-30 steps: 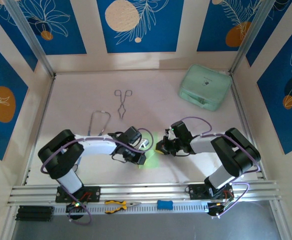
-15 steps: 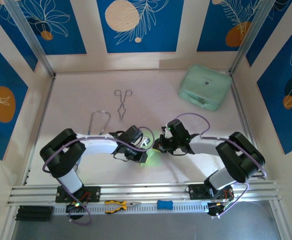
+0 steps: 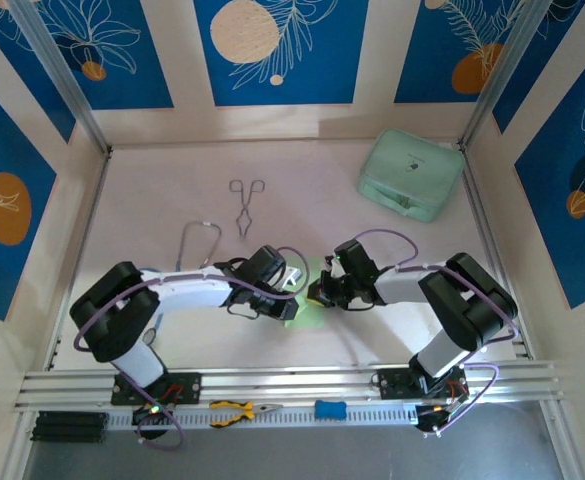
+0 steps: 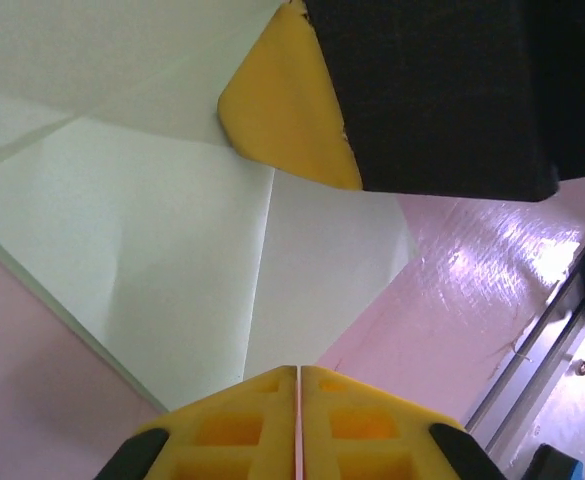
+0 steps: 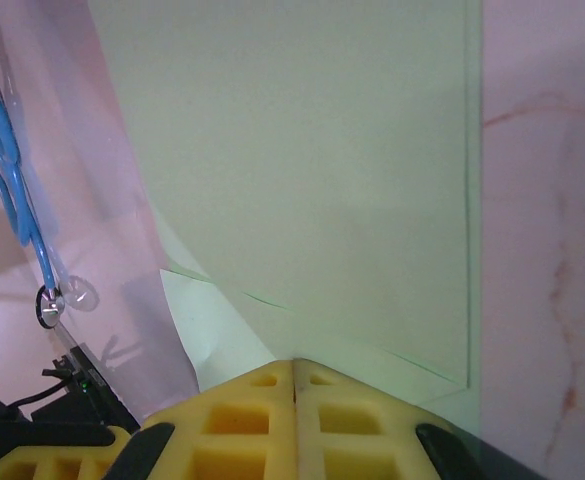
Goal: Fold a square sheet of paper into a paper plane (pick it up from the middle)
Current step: Fold the triangle a second time at the center of the table.
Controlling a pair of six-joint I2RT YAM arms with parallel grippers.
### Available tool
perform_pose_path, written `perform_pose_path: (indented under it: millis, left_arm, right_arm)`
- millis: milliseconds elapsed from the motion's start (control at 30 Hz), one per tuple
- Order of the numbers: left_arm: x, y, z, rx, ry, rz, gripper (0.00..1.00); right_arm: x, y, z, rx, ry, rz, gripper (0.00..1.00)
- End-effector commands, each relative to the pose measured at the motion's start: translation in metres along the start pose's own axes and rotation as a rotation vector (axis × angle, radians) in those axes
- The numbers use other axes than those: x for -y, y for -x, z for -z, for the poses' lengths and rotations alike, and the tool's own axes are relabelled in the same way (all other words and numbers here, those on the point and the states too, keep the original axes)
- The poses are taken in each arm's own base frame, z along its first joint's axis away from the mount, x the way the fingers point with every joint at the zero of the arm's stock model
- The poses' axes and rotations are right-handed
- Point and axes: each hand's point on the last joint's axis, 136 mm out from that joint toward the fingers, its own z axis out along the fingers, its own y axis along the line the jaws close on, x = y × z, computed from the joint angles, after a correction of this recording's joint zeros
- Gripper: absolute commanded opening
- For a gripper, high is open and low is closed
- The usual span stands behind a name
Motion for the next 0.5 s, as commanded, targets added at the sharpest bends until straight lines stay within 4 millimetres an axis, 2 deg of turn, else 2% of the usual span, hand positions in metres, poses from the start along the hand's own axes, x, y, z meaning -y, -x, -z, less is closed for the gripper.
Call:
perform_pose_path:
  millis: [0,167,367,467]
  left_arm:
    - [-0.016,-0.021,-0.008,-0.056,0.033,0.046,0.1]
    - [-0.022,-0.02,-0.015,-0.061,0.045,0.047,0.09]
    - [-0.032,-0.029,-0.018,-0.074,0.073,0.063,0.06]
    - [-0.033,-0.03,-0.018,-0.071,0.077,0.063,0.05]
  right_arm:
    - [0.022,-0.005,-0.001,-0.013,-0.07,-0.032,0.0]
    - [0.012,-0.004,0.0,-0.016,-0.037,-0.014,0.0]
    - [-0.021,-0.005,0.015,-0.008,0.032,0.07,0.01]
    - [-0.033,-0.012,0.014,-0.023,0.051,0.097,0.02]
